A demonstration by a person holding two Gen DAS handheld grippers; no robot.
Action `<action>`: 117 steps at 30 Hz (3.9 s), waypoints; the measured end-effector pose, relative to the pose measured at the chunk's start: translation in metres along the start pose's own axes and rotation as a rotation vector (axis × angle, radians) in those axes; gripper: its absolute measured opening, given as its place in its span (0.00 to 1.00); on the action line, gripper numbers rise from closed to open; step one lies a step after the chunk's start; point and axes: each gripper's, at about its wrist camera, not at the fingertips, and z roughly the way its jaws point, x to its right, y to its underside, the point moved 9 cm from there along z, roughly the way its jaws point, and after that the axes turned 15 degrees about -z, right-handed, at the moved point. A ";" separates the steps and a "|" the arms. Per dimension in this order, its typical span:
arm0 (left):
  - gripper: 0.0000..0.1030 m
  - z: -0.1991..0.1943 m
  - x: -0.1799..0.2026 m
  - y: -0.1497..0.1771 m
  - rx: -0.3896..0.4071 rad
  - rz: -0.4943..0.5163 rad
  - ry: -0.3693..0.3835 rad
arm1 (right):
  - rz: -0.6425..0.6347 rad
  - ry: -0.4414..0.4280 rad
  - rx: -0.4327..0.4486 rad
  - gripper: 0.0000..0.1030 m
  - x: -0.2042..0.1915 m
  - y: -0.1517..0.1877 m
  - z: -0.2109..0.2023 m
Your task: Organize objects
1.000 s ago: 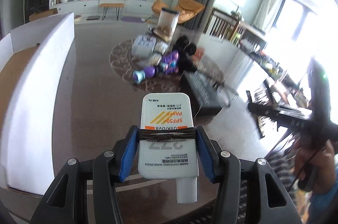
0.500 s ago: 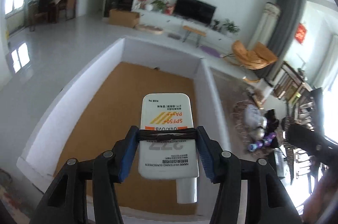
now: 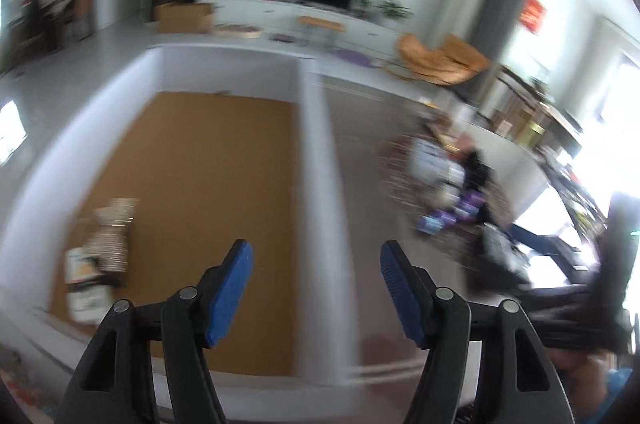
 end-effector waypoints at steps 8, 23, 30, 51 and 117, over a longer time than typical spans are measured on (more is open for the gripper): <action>0.88 0.065 0.130 0.122 -0.224 0.160 0.169 | 0.165 0.240 -0.167 0.95 0.106 0.156 -0.013; 0.94 0.159 0.107 0.126 -0.187 0.346 -0.102 | 0.182 0.272 -0.245 1.00 0.140 0.201 -0.011; 1.00 0.177 0.113 0.111 -0.171 0.320 -0.106 | 0.182 0.272 -0.250 1.00 0.177 0.187 0.012; 1.00 0.194 0.127 0.088 -0.145 0.334 -0.082 | 0.200 0.287 -0.245 1.00 0.199 0.183 0.017; 0.79 0.153 0.073 0.065 -0.184 0.146 -0.064 | 0.196 0.283 -0.240 1.00 0.197 0.182 0.015</action>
